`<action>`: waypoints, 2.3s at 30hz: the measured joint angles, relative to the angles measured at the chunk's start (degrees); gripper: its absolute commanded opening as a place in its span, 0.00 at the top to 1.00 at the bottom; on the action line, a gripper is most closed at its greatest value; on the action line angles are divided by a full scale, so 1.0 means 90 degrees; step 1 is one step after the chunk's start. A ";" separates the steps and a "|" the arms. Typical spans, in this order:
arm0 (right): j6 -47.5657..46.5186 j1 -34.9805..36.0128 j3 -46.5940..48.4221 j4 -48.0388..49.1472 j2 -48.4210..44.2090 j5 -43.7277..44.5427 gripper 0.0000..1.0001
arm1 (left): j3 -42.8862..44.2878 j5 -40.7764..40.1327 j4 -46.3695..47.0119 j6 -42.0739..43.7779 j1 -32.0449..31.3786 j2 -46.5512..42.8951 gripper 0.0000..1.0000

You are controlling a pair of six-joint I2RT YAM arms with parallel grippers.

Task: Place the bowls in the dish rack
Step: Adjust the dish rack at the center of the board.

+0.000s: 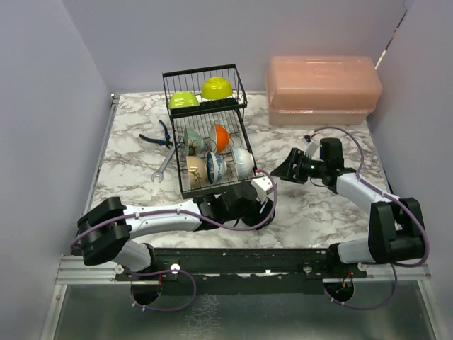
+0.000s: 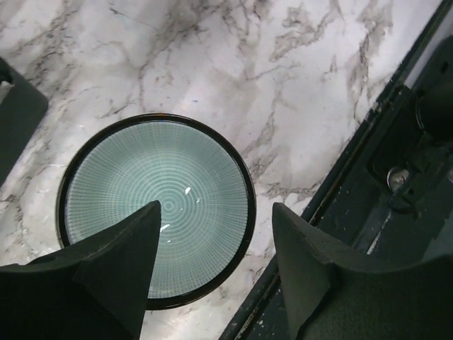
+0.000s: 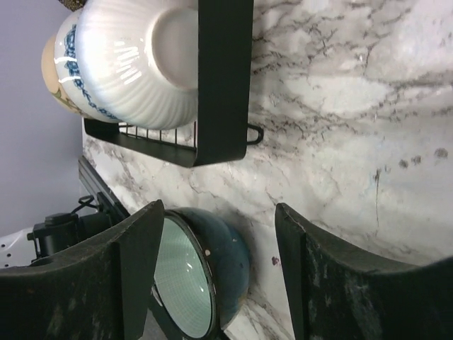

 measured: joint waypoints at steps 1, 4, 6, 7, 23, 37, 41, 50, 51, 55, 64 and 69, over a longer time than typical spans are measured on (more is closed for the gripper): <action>-0.0034 0.0022 0.0121 -0.0034 0.0117 -0.0010 0.36 | 0.0000 -0.0104 -0.0002 -0.0044 0.0010 -0.0015 0.31; -0.0141 0.0170 0.0508 -0.0053 0.0515 -0.0053 0.39 | -0.0002 -0.0483 -0.0049 -0.0248 0.0029 -0.0185 0.26; -0.0165 0.0350 0.0697 -0.0041 0.0716 -0.0136 0.39 | -0.0061 -0.0729 -0.0049 -0.0491 0.0100 -0.0498 0.24; -0.0165 0.0454 0.0767 -0.0024 0.0787 -0.0172 0.39 | -0.0119 -0.0831 -0.0046 -0.0602 0.0155 -0.0680 0.23; 0.0061 0.2052 0.1421 0.0500 0.1715 -0.0442 0.39 | -0.1715 -0.1336 -0.1651 -0.3041 0.3628 -0.3784 0.11; 0.0357 0.3444 0.2011 0.0843 0.2278 -0.0274 0.36 | -0.2234 -0.0520 -0.2198 -0.3349 0.4920 -0.3971 0.13; 0.0155 0.3446 0.2232 0.0410 0.1994 0.0078 0.35 | -0.2557 -0.0049 -0.1792 -0.3490 0.5270 -0.3920 0.17; -0.0323 0.2871 0.3767 -0.0835 0.1615 0.0804 0.35 | -0.3439 0.0627 -0.0236 -0.4398 0.5574 -0.3373 0.33; -0.0376 0.2727 0.4010 -0.0991 0.1644 0.0925 0.35 | -0.3463 0.0644 -0.0097 -0.4456 0.5595 -0.3291 0.35; -0.0685 0.2283 0.5365 -0.1576 0.2125 0.1613 0.35 | -0.3490 0.0678 0.0090 -0.4622 0.5678 -0.3130 0.42; -0.1263 0.2062 0.8019 -0.2586 0.3757 0.2822 0.36 | -0.3626 0.0872 0.0308 -0.4821 0.5799 -0.3140 0.62; -0.1455 0.2059 0.9328 -0.3172 0.4563 0.3254 0.43 | -0.3779 0.0879 0.0510 -0.4889 0.5807 -0.3220 0.74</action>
